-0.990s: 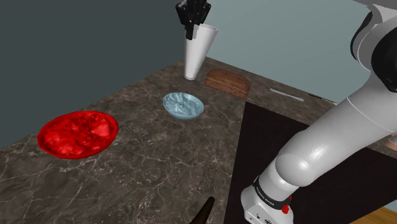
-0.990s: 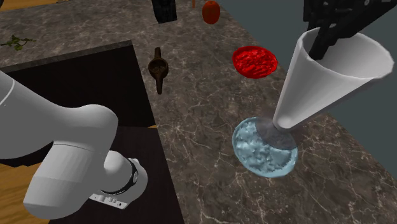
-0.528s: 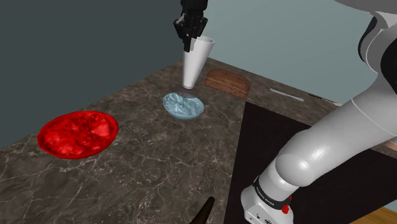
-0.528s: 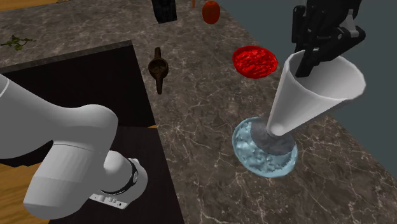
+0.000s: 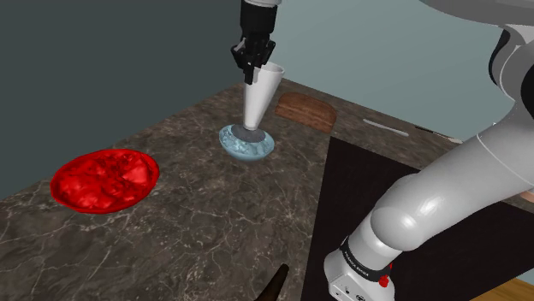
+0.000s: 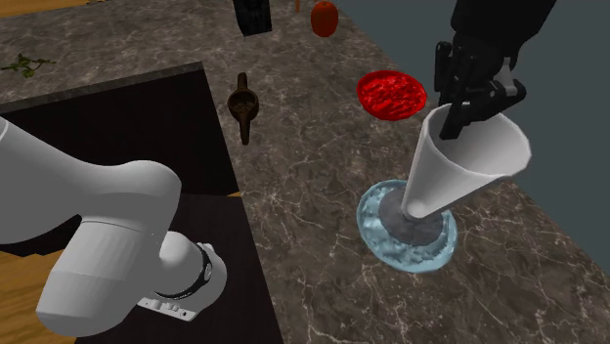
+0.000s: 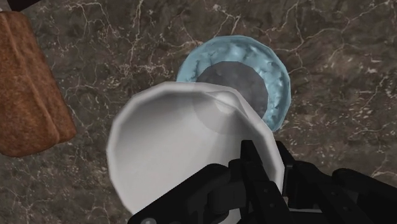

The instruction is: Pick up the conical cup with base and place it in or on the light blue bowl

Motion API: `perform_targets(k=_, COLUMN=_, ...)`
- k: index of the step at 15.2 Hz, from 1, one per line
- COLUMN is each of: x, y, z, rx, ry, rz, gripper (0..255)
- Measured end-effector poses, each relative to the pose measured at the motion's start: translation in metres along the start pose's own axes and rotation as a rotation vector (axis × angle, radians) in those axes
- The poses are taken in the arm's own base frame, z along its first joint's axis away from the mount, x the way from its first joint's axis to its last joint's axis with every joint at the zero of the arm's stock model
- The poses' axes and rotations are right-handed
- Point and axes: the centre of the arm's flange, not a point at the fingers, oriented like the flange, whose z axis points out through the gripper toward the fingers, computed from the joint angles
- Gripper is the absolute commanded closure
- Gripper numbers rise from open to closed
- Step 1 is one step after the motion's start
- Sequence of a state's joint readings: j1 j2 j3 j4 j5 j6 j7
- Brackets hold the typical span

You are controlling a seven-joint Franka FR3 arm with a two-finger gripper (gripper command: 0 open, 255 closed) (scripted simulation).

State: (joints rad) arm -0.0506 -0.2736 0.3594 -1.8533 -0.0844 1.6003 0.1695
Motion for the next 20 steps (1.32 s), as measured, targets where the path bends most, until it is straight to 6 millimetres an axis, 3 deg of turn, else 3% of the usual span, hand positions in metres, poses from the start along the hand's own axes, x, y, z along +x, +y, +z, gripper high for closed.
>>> perform_targets(k=5, x=0.000, y=0.000, z=0.003, rx=0.000, ry=0.000, rz=0.000, gripper=255)
perform_targets(k=6, x=0.000, y=-0.001, z=0.003, rx=0.000, ry=0.000, rz=0.000, gripper=0)
perform_targets(k=12, x=0.000, y=0.000, z=0.002, rx=0.000, ry=0.001, rz=0.000, gripper=0)
perform_targets(k=16, x=0.000, y=0.001, z=-0.037, rx=0.000, ry=0.002, rz=0.000, gripper=0)
perform_targets(k=20, x=0.000, y=-0.001, z=-0.047, rx=0.000, ry=0.002, rz=0.000, gripper=0)
